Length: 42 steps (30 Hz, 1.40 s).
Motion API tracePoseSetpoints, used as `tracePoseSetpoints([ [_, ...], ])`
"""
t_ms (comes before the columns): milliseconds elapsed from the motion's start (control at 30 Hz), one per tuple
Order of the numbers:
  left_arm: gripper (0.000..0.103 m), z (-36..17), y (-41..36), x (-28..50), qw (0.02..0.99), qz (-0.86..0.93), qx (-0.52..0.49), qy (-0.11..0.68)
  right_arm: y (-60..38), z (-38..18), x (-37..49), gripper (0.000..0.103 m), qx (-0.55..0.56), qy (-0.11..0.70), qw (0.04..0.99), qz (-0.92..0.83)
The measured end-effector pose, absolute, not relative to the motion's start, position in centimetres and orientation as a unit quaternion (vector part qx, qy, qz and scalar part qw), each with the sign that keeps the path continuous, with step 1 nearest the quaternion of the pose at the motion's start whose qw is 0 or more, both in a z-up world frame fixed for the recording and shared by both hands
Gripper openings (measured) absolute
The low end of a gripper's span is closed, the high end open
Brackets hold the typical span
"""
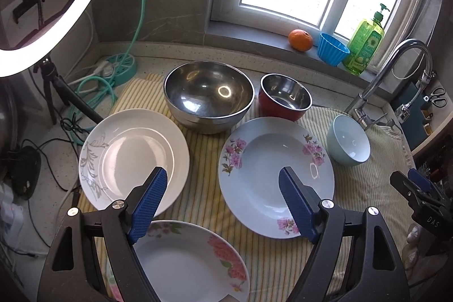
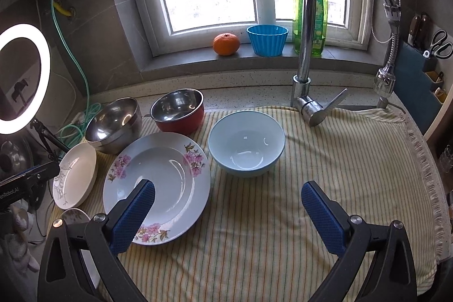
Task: Organize plates and bowls
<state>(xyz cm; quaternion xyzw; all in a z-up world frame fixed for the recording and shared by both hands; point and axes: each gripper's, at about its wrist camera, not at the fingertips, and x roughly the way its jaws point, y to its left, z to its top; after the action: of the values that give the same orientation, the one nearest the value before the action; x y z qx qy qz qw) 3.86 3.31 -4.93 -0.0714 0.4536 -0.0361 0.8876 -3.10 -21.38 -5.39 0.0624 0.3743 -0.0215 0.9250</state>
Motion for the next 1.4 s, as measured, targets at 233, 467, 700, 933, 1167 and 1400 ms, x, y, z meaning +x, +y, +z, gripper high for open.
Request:
tracePoseSetpoints([
  [233, 0.066, -6.5, 3.1, 6.3, 0.868, -0.065, -0.073, 0.486, -22.1, -5.9, -3.5, 0.098, 0.099, 0.342, 0.934, 0.015],
  [467, 0.048, -8.4, 2.6, 8.6, 0.851, -0.079, -0.062, 0.515, -22.2, -8.0, -1.6, 0.069, 0.104, 0.401, 0.910, 0.013],
  [700, 0.036, -10.0, 2.4, 10.4, 0.837, -0.086, -0.066, 0.537, -23.1, -11.2, 0.0, 0.050, 0.162, 0.449, 0.879, 0.025],
  [933, 0.030, -11.2, 2.0, 11.9, 0.828, -0.089, -0.066, 0.550, -23.5, -13.9, 1.4, 0.035, 0.212, 0.478, 0.852, 0.036],
  [1167, 0.027, -12.2, 2.2, 13.0, 0.819, -0.089, -0.076, 0.562, -23.3, -14.7, 2.4, 0.024, 0.221, 0.486, 0.844, 0.039],
  [1400, 0.023, -12.8, 2.5, 14.0, 0.814, -0.089, -0.079, 0.569, -23.6, -15.6, 3.1, 0.019, 0.243, 0.497, 0.832, 0.040],
])
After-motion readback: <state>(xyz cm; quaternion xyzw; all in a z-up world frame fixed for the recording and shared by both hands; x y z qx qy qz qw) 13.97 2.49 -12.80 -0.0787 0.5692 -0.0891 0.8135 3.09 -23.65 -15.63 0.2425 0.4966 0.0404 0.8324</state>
